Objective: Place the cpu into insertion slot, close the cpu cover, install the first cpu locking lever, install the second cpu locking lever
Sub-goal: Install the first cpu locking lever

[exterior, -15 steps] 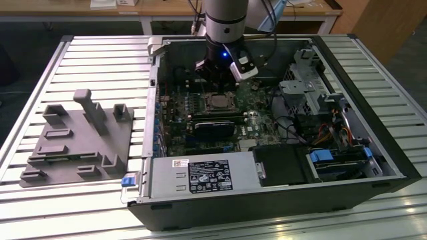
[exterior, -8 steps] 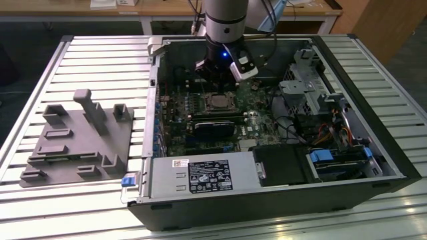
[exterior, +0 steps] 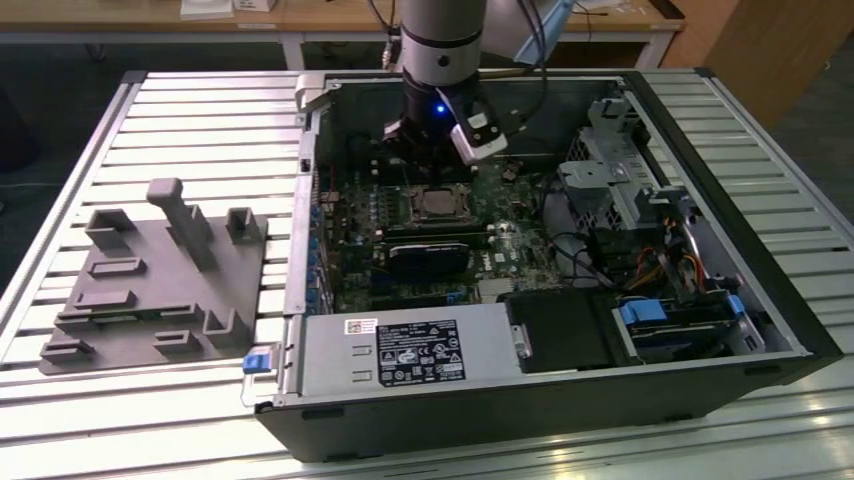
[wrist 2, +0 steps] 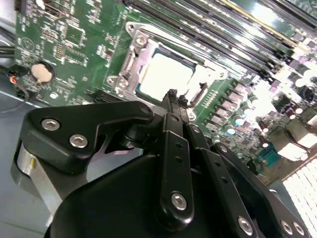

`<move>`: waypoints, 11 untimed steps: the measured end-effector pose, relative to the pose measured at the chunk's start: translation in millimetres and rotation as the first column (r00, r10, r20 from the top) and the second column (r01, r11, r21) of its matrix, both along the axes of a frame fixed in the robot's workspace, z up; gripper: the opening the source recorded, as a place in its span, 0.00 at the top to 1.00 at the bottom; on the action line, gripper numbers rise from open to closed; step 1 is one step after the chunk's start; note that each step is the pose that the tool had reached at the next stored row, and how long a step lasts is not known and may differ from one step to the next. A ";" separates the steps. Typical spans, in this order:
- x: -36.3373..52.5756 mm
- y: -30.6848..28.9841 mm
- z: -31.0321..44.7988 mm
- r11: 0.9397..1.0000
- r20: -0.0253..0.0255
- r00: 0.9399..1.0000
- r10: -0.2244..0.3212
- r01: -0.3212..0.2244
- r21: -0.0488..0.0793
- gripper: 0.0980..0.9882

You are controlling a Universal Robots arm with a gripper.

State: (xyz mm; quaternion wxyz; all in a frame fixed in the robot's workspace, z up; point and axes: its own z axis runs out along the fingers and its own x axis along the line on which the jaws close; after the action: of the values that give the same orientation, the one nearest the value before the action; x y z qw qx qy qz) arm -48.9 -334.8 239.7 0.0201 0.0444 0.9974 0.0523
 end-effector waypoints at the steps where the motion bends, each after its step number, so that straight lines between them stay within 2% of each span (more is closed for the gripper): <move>1: -3.1 0.0 0.0 1.000 0.000 1.000 0.000 0.000 0.000 0.99; 11: -35.6 0.0 0.0 1.000 0.004 1.000 0.000 0.000 0.000 0.99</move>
State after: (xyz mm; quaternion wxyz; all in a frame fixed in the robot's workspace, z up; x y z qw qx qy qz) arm -84.5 -334.8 239.7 0.0222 0.0444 0.9974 0.0524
